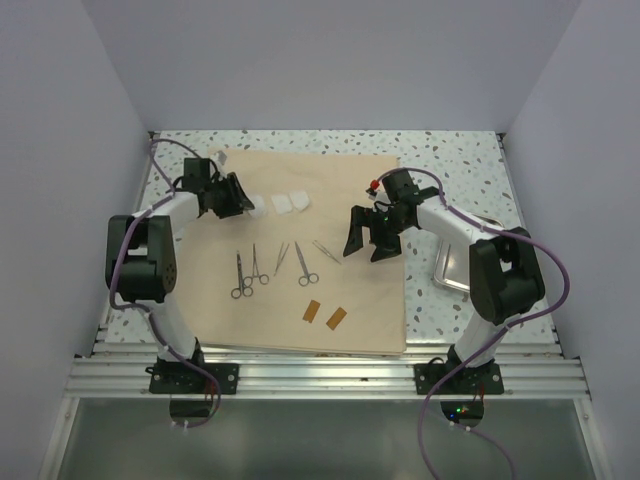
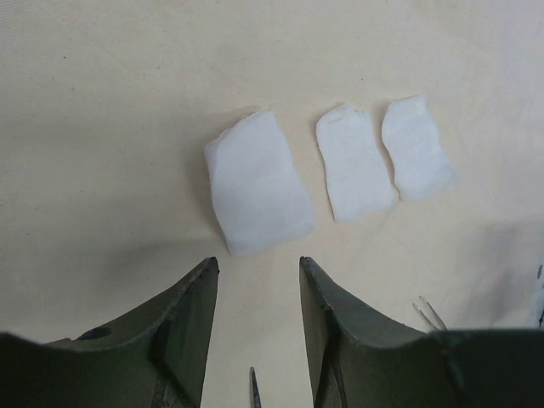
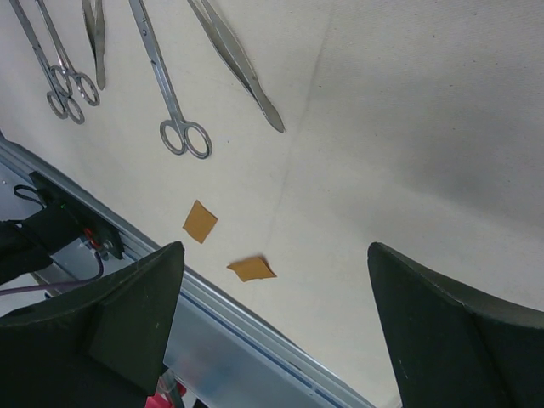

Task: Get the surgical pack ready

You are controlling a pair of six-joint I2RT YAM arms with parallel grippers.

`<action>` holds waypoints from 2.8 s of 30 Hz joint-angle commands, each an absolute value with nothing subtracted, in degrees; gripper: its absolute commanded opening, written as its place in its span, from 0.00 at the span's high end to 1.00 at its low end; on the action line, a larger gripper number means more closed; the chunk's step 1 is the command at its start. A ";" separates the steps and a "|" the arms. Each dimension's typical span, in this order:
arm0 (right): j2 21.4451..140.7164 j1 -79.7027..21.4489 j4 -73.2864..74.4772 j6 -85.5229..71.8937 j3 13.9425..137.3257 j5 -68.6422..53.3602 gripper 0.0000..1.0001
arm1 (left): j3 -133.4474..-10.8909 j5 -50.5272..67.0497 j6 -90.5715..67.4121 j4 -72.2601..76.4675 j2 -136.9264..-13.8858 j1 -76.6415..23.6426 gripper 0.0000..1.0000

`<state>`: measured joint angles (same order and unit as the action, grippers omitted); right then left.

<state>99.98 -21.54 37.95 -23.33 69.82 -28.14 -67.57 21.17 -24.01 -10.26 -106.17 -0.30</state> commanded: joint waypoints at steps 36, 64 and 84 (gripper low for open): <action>100.55 -21.18 38.41 -23.03 72.33 -28.30 0.07 | -69.61 33.66 -34.80 2.46 -119.71 2.55 0.56; 100.72 -21.36 38.67 -22.76 73.04 -27.95 0.07 | -73.56 33.31 -35.77 -2.00 -122.26 1.58 1.00; 103.97 -22.06 16.92 -39.14 77.71 -49.45 0.03 | -60.85 41.83 -35.77 -2.48 -95.64 -1.39 1.00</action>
